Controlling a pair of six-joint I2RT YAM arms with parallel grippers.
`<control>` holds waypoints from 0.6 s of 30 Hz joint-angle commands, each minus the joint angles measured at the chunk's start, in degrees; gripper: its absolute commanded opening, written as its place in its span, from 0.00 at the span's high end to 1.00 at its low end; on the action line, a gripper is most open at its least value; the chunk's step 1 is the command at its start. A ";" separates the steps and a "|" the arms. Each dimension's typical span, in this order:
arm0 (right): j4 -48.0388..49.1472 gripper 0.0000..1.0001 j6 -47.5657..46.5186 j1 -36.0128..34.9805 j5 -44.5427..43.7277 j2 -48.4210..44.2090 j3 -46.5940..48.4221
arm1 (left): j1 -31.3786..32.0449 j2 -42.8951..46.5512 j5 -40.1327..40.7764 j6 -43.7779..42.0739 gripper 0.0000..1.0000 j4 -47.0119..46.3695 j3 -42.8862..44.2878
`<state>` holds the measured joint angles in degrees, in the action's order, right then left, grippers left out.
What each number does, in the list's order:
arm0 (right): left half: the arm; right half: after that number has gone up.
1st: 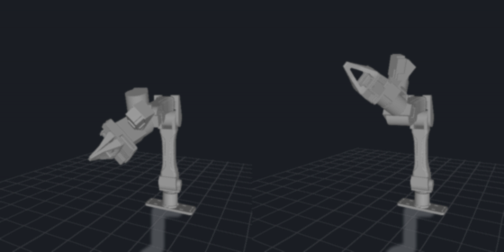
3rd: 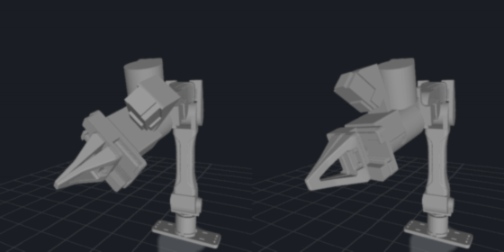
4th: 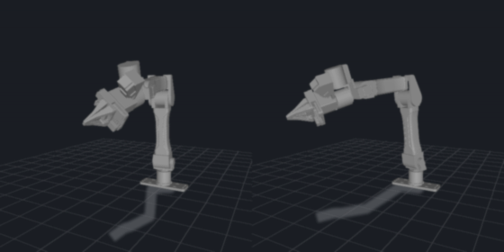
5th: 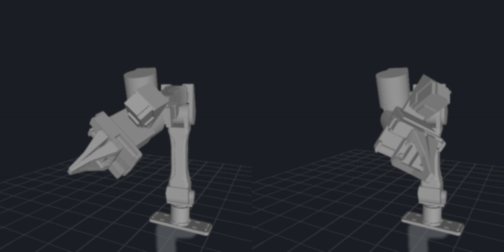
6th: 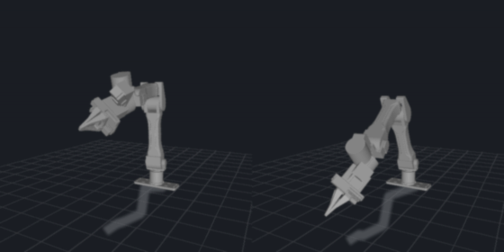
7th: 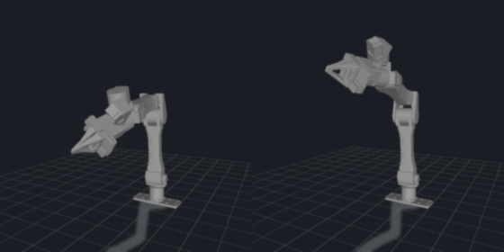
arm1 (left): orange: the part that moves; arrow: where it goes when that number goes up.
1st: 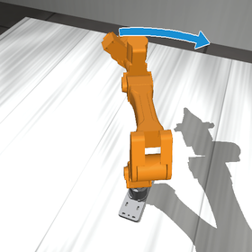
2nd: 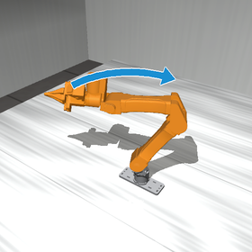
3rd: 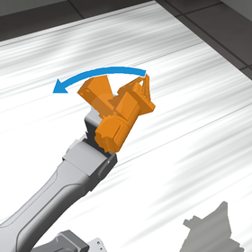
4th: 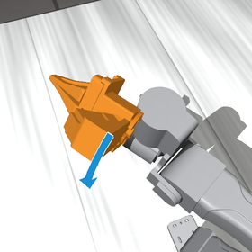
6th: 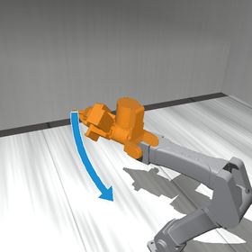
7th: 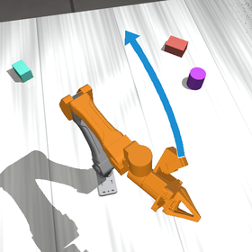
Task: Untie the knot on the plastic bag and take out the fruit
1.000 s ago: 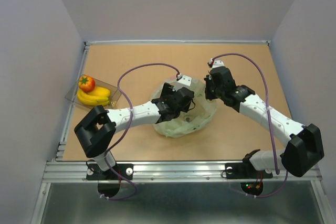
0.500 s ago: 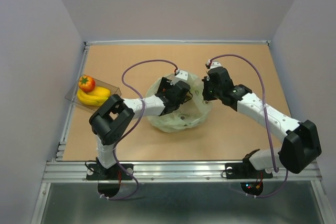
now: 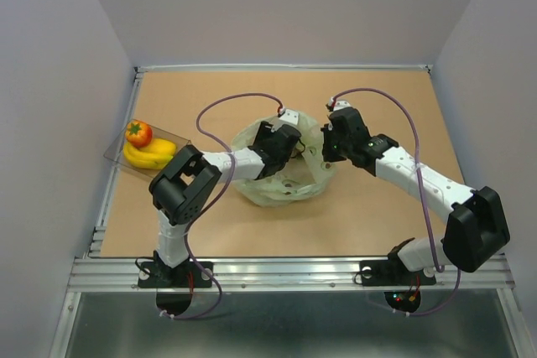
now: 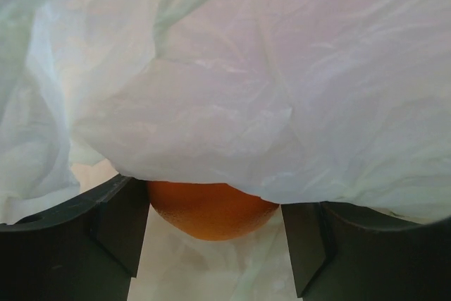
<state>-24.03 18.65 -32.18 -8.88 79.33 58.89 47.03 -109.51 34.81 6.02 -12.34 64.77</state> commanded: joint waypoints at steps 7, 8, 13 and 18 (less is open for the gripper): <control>0.56 0.99 -1.16 0.28 -6.84 0.91 5.44 | 1.49 19.57 -8.78 1.97 0.90 7.85 -1.58; 0.48 0.99 -1.43 0.28 -7.28 1.44 5.79 | 1.49 20.91 -11.75 2.32 0.90 10.12 -1.67; 0.39 0.99 -2.31 0.37 -10.45 2.93 8.16 | 1.93 29.61 -21.61 3.38 0.90 17.61 -1.41; 0.39 0.99 -2.48 0.63 -12.21 4.69 8.52 | 1.58 36.73 -26.28 4.43 0.90 25.51 3.85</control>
<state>-24.18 16.99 -32.16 -18.04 83.26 64.03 48.73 -77.01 14.35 9.08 5.78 63.59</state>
